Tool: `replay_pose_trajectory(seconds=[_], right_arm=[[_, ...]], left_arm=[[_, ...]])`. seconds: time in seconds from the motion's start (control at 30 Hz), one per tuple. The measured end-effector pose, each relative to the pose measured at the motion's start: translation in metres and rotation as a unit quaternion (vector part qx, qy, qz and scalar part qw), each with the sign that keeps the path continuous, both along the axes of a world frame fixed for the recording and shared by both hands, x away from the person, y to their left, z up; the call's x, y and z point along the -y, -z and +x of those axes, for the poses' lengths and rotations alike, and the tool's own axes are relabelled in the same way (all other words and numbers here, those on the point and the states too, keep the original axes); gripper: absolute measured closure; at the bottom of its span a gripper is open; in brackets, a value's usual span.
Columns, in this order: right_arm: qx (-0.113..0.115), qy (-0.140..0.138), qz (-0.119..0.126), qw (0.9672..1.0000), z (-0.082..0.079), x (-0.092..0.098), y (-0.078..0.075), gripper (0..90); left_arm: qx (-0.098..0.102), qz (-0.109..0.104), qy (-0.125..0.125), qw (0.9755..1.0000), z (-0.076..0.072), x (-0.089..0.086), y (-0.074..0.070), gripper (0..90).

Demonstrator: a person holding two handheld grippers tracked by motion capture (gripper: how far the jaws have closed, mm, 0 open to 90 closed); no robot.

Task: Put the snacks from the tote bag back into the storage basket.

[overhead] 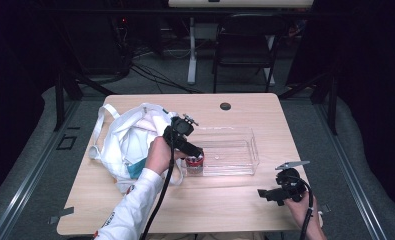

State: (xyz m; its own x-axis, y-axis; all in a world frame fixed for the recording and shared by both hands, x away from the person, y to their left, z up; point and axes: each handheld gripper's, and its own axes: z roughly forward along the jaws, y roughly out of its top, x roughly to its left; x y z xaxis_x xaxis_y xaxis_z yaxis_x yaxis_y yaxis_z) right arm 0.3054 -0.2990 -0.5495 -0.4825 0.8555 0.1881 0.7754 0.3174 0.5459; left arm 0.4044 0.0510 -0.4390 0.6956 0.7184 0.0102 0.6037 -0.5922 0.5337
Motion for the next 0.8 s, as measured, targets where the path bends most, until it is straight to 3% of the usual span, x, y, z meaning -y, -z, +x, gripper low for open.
replay_pose_trajectory(seconds=[0.43,0.63,0.8], right_arm=[[-0.001,-0.003,0.0,1.0,0.001,0.0,0.0,7.7],[-0.001,-0.003,-0.003,1.0,0.001,-0.001,0.0,7.7],[-0.001,-0.003,-0.005,1.0,0.001,-0.001,0.001,7.8]], left_arm=[[0.03,0.01,-0.027,0.9991,-0.017,-0.044,-0.025,5.6],[0.036,0.024,-0.033,0.9985,-0.035,-0.065,-0.026,5.0],[0.035,0.027,-0.044,0.998,-0.051,-0.083,-0.018,4.6]])
